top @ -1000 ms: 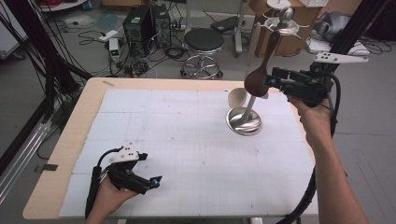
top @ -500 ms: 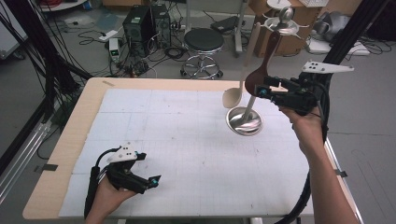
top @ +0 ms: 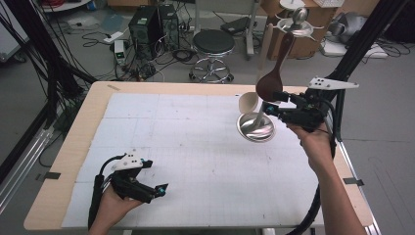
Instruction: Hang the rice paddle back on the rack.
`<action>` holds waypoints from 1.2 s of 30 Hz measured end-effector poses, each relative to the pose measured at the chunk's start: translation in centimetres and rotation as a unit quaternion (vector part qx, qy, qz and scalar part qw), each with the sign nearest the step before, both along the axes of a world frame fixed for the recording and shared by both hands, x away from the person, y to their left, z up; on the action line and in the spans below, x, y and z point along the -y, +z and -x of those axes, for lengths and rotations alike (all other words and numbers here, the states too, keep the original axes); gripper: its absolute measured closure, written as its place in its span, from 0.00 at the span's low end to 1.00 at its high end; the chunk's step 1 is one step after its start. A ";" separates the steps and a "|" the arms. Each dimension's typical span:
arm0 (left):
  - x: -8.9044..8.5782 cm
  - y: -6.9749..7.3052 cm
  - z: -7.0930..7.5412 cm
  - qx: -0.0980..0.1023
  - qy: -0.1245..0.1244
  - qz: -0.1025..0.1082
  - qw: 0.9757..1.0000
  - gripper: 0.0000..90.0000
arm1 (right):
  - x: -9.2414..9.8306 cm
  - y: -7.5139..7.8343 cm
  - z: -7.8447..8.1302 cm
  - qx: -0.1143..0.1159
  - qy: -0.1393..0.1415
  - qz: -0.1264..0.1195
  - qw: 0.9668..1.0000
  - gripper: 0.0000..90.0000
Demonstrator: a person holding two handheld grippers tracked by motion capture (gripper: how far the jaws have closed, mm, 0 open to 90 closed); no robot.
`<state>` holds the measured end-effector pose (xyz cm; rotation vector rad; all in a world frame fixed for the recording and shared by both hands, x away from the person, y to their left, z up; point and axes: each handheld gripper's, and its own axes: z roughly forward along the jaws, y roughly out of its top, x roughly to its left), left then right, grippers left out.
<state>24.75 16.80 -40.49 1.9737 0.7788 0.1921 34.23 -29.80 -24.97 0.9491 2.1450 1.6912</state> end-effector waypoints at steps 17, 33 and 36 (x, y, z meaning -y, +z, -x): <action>0.0 0.0 0.0 -0.001 0.000 0.000 1.000 0.02 | -0.6 -3.2 1.4 -0.022 0.009 0.025 0.999 0.15; -0.1 0.0 0.0 -0.003 0.002 0.000 1.000 0.02 | -1.1 -6.7 2.9 -0.042 0.018 0.038 0.998 0.04; -0.2 0.0 0.0 -0.001 0.002 0.000 1.000 0.02 | -1.4 -7.3 3.2 -0.048 0.018 0.045 0.998 0.01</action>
